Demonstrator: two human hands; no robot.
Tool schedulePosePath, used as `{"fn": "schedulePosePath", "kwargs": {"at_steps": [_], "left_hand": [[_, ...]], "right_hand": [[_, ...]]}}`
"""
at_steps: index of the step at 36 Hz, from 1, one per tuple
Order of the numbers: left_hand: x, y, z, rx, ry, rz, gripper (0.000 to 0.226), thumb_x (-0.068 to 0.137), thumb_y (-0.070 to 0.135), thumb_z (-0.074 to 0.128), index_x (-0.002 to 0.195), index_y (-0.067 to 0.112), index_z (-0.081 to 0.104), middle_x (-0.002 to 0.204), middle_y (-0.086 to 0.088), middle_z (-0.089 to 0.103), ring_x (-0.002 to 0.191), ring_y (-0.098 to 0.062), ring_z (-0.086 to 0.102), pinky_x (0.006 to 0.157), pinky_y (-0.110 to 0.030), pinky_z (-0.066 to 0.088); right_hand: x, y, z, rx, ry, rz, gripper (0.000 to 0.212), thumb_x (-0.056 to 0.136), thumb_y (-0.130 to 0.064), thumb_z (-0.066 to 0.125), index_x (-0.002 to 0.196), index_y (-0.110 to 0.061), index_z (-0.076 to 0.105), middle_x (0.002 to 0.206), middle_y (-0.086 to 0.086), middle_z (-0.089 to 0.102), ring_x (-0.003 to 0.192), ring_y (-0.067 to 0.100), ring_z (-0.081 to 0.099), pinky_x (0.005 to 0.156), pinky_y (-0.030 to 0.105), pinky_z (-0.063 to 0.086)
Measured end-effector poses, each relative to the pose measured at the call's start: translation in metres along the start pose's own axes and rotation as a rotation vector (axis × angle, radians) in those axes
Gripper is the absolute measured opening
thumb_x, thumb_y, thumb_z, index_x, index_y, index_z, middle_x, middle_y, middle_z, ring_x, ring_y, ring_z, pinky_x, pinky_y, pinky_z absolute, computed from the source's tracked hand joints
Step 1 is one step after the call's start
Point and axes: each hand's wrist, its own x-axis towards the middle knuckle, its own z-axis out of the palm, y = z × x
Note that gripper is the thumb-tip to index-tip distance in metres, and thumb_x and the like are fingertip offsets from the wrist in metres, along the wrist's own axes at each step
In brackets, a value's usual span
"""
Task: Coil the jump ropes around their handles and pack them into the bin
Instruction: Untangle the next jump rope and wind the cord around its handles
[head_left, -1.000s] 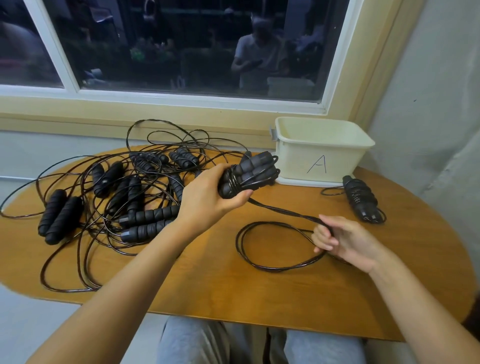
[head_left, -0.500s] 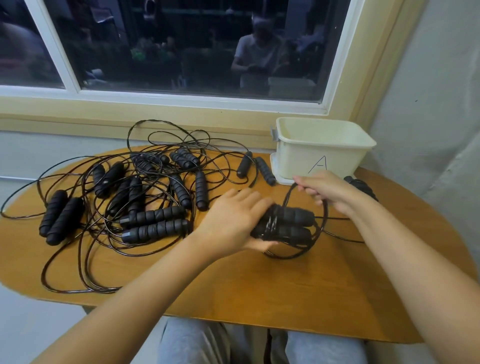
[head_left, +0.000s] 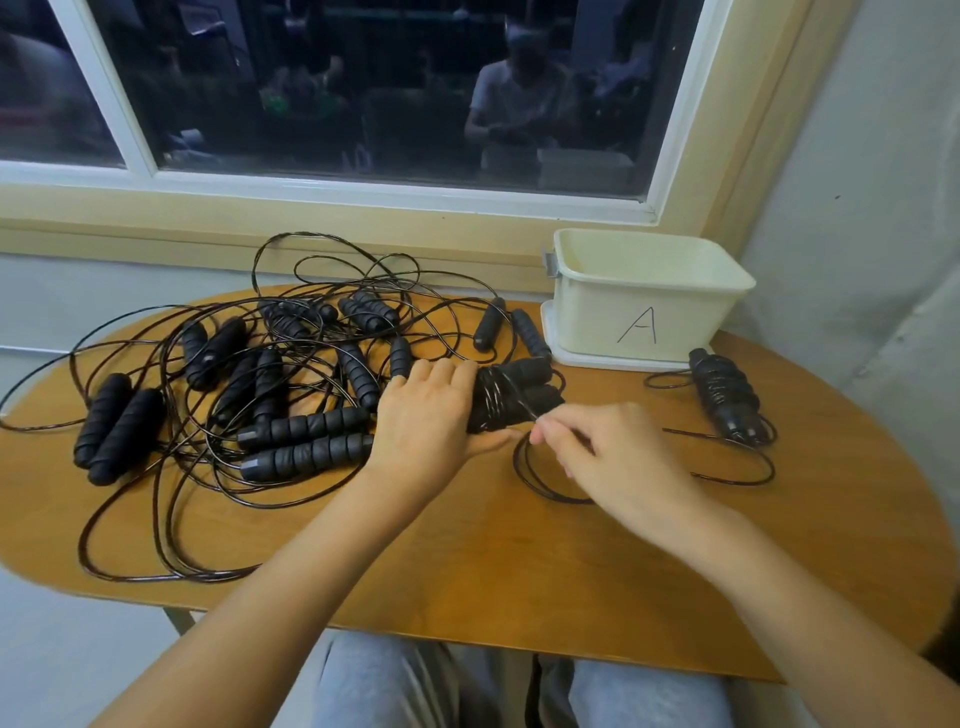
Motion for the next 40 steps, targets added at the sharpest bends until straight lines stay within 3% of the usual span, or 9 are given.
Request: {"fn": "schedulePosePath", "kwargs": {"at_steps": [5, 16, 18, 24, 27, 32, 35, 37, 40], "left_hand": [[-0.002, -0.001, -0.008, -0.199, -0.054, -0.097, 0.098, 0.062, 0.093, 0.031, 0.11, 0.014, 0.064, 0.091, -0.001, 0.065, 0.086, -0.024, 0.062, 0.061, -0.034, 0.047], [-0.005, 0.008, -0.029, -0.576, -0.141, -0.178, 0.093, 0.052, 0.087, 0.049, 0.119, 0.024, 0.061, 0.088, 0.026, 0.052, 0.087, 0.001, 0.049, 0.062, -0.012, 0.033], [-0.004, 0.01, -0.03, -0.617, -0.159, -0.188, 0.093, 0.052, 0.086, 0.05, 0.121, 0.025, 0.061, 0.084, 0.027, 0.052, 0.084, 0.003, 0.05, 0.063, -0.009, 0.033], [-0.008, 0.009, -0.026, -0.667, -0.216, -0.201, 0.092, 0.055, 0.094, 0.048, 0.119, 0.03, 0.061, 0.09, 0.019, 0.065, 0.086, -0.002, 0.06, 0.071, -0.025, 0.05], [-0.007, 0.007, -0.026, -0.673, -0.244, -0.201, 0.091, 0.055, 0.092, 0.047, 0.117, 0.028, 0.062, 0.088, 0.019, 0.065, 0.084, -0.001, 0.06, 0.07, -0.024, 0.05], [0.001, 0.001, -0.034, -0.635, -0.452, -0.145, 0.081, 0.059, 0.082, 0.051, 0.105, 0.016, 0.068, 0.08, 0.001, 0.068, 0.074, -0.012, 0.064, 0.065, -0.032, 0.053], [0.009, -0.002, -0.035, -0.65, -0.623, -0.088, 0.085, 0.065, 0.088, 0.051, 0.093, 0.011, 0.072, 0.074, -0.009, 0.065, 0.067, -0.02, 0.062, 0.062, -0.034, 0.049], [0.014, -0.005, -0.041, -0.795, -0.73, -0.16, 0.091, 0.068, 0.091, 0.046, 0.094, 0.007, 0.072, 0.069, -0.007, 0.064, 0.061, -0.016, 0.059, 0.059, -0.027, 0.047], [0.022, -0.015, -0.05, -1.088, -0.797, -0.422, 0.084, 0.074, 0.082, 0.032, 0.109, 0.014, 0.066, 0.089, -0.008, 0.073, 0.078, -0.018, 0.072, 0.075, -0.028, 0.058]], "right_hand": [[-0.013, 0.008, 0.012, -0.171, 0.025, -0.071, 0.029, 0.103, -0.036, 0.042, 0.104, -0.029, 0.07, 0.069, -0.017, 0.058, 0.068, 0.009, 0.059, 0.062, 0.034, 0.049], [-0.009, 0.023, 0.036, 0.27, 0.099, 0.076, 0.018, 0.094, -0.018, 0.064, 0.084, -0.027, 0.075, 0.071, -0.02, 0.068, 0.075, -0.001, 0.064, 0.069, 0.014, 0.046], [-0.004, 0.023, 0.039, 0.339, 0.145, 0.113, 0.012, 0.091, -0.019, 0.068, 0.085, -0.023, 0.078, 0.072, -0.011, 0.071, 0.074, 0.009, 0.065, 0.067, 0.028, 0.049], [0.004, 0.02, 0.042, 0.482, 0.233, 0.241, 0.02, 0.08, -0.018, 0.079, 0.08, -0.037, 0.074, 0.076, -0.022, 0.071, 0.084, -0.002, 0.068, 0.076, 0.016, 0.05], [0.009, 0.023, 0.045, 0.469, 0.313, 0.358, 0.046, 0.07, -0.027, 0.086, 0.112, -0.019, 0.071, 0.11, -0.004, 0.072, 0.107, 0.012, 0.065, 0.09, 0.026, 0.051], [0.015, 0.029, 0.03, 0.015, 0.324, 0.046, 0.113, 0.06, -0.041, 0.09, 0.153, -0.029, 0.027, 0.16, -0.01, 0.025, 0.149, 0.007, 0.009, 0.12, 0.036, 0.009], [0.019, 0.036, 0.018, -0.167, 0.087, -0.25, 0.099, 0.07, -0.048, 0.081, 0.151, -0.039, 0.025, 0.149, -0.019, 0.034, 0.137, -0.021, 0.005, 0.117, 0.039, -0.024], [0.021, 0.035, 0.012, -0.116, 0.011, -0.292, 0.078, 0.075, -0.046, 0.078, 0.144, -0.042, 0.041, 0.136, -0.024, 0.051, 0.124, -0.028, 0.019, 0.114, 0.027, -0.027], [0.02, 0.033, 0.007, 0.09, -0.009, -0.195, 0.054, 0.081, -0.035, 0.077, 0.128, -0.045, 0.053, 0.12, -0.026, 0.056, 0.107, -0.043, 0.009, 0.105, 0.007, -0.023]]}}
